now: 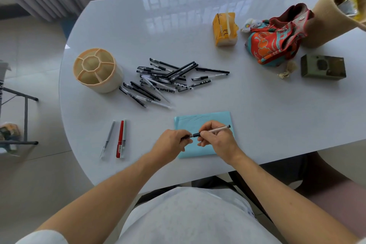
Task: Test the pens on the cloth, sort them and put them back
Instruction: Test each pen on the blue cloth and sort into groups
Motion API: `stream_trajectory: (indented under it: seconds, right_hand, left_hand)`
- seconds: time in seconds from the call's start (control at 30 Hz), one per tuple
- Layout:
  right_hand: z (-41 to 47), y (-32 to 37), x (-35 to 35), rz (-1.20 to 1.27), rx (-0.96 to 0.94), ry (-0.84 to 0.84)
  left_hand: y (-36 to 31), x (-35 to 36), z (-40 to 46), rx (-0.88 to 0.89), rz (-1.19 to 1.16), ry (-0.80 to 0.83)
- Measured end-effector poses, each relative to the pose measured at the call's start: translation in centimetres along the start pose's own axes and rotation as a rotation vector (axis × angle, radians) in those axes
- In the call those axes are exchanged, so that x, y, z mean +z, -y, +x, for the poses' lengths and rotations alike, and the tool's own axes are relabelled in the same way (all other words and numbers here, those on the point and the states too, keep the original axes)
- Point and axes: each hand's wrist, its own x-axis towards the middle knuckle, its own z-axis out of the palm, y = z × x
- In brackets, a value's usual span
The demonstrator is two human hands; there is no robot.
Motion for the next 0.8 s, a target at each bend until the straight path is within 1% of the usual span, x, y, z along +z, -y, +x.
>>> stream_trajectory:
  seconds: [0.2, 0.37, 0.47, 0.57, 0.63, 0.7, 0.73, 0.8]
  right_hand:
    - [0.0, -0.9, 0.8, -0.005, 0.035, 0.017]
    - [-0.3, -1.8, 1.3, 0.045, 0.038, -0.043]
    - [-0.4, -2.1, 1.0, 0.005, 0.042, -0.047]
    - [0.1, -2.2, 0.0, -0.055, 0.060, -0.045]
    - [1.0, -2.1, -2.0, -0.032, 0.092, -0.116]
    - [2.0, -2.1, -5.4, -0.023, 0.125, -0.265]
    - [2.4, -2.0, -7.6, -0.109, 0.135, -0.335]
    - [2.8, -2.3, -12.3, -0.421, 0.156, -0.430]
  left_hand:
    - [-0.7, 0.0, -0.2, 0.004, 0.049, 0.048]
    - [-1.3, 0.1, 0.0, 0.000, 0.088, 0.061]
    - [-1.1, 0.5, 0.0, -0.007, 0.083, 0.080]
    - [-1.3, 1.0, 0.2, -0.007, 0.027, 0.094]
    - [-1.5, 1.2, 0.7, -0.006, 0.019, 0.080]
    - [-0.9, 1.2, 1.0, -0.017, 0.023, 0.058]
    - [-0.4, 1.1, 0.9, -0.015, 0.031, 0.037]
    - [0.9, 0.8, 0.6, 0.014, 0.103, -0.009]
